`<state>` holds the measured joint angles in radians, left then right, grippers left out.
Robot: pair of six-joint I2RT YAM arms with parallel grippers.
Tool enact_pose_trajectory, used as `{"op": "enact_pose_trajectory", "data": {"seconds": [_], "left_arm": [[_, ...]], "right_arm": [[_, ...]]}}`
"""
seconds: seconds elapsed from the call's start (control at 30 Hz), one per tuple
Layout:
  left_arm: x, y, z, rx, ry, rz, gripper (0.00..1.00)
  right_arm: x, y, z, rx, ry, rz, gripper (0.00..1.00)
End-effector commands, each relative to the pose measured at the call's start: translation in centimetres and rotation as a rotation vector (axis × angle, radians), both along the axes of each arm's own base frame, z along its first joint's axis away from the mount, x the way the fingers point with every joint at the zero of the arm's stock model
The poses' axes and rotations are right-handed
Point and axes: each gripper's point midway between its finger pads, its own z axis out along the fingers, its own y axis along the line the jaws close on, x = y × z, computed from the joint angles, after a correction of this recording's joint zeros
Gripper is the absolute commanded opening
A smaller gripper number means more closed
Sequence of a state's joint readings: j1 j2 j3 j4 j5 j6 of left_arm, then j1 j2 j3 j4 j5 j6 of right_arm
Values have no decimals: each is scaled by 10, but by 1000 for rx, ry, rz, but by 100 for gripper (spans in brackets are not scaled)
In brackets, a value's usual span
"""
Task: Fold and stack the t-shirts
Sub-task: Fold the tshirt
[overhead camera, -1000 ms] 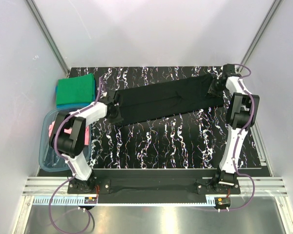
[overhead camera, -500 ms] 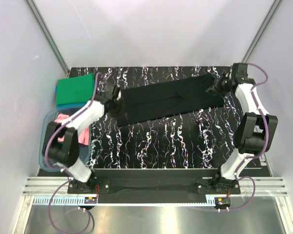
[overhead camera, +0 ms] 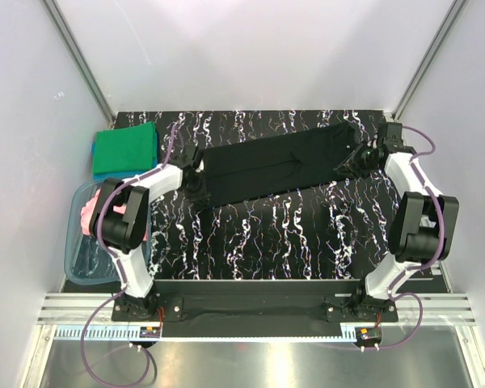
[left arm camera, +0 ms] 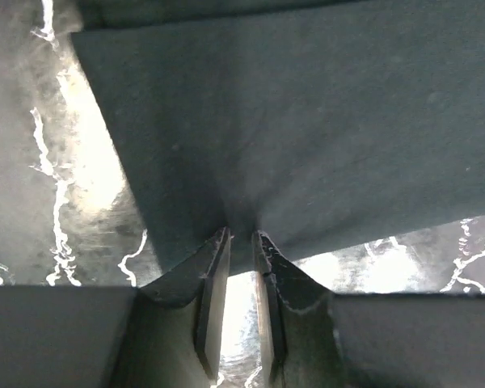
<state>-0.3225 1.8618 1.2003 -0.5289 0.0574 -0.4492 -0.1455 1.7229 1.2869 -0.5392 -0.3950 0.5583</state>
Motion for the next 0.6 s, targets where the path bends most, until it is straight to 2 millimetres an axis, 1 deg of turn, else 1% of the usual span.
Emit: {"op": "enact_pose_trajectory", "data": {"seconds": [0.0,0.03,0.07,0.1,0.13,0.2,0.23,0.27,0.3,0.33,0.37,0.4,0.43,0.5,0.53,0.57], "left_arm": [[-12,2,1,-5,-30,8,24],[-16,2,0,-1,-34,6,23],[-26,3,-3,8,-20,7,23],[-30,3,-2,9,-18,7,23],[-34,1,2,-7,-25,4,23],[-53,-3,-4,-34,4,12,23],[-58,-10,1,-81,-1,3,23],[-70,-11,-6,-91,20,13,22],[-76,-13,-6,-97,21,15,22],[-82,-18,-1,-112,7,12,22],[-93,-33,0,-139,4,-14,22],[-106,-38,-4,-142,23,-27,22],[-121,-49,0,-139,19,-64,21],[-140,-60,0,-169,40,-45,22],[-161,-67,-10,-199,61,-66,22],[-169,-75,-3,-254,60,-29,21]], "right_arm": [[-2,9,30,13,-103,33,25],[-4,11,31,19,-110,38,25],[-7,13,32,21,-116,44,25],[-8,12,32,20,-118,49,25],[-10,13,31,17,-116,52,25],[-14,12,32,8,-115,57,25],[-16,13,32,4,-111,62,26],[-18,12,33,-1,-114,66,26],[-20,12,33,-8,-112,69,26],[-23,9,32,-23,-100,62,26],[-25,7,30,-35,-93,58,26],[-26,4,27,-53,-83,54,26],[-30,0,23,-75,-57,41,26],[-31,-4,16,-90,-26,34,27],[-32,-6,13,-95,-16,28,27],[-31,-6,8,-98,-4,27,28]]}}
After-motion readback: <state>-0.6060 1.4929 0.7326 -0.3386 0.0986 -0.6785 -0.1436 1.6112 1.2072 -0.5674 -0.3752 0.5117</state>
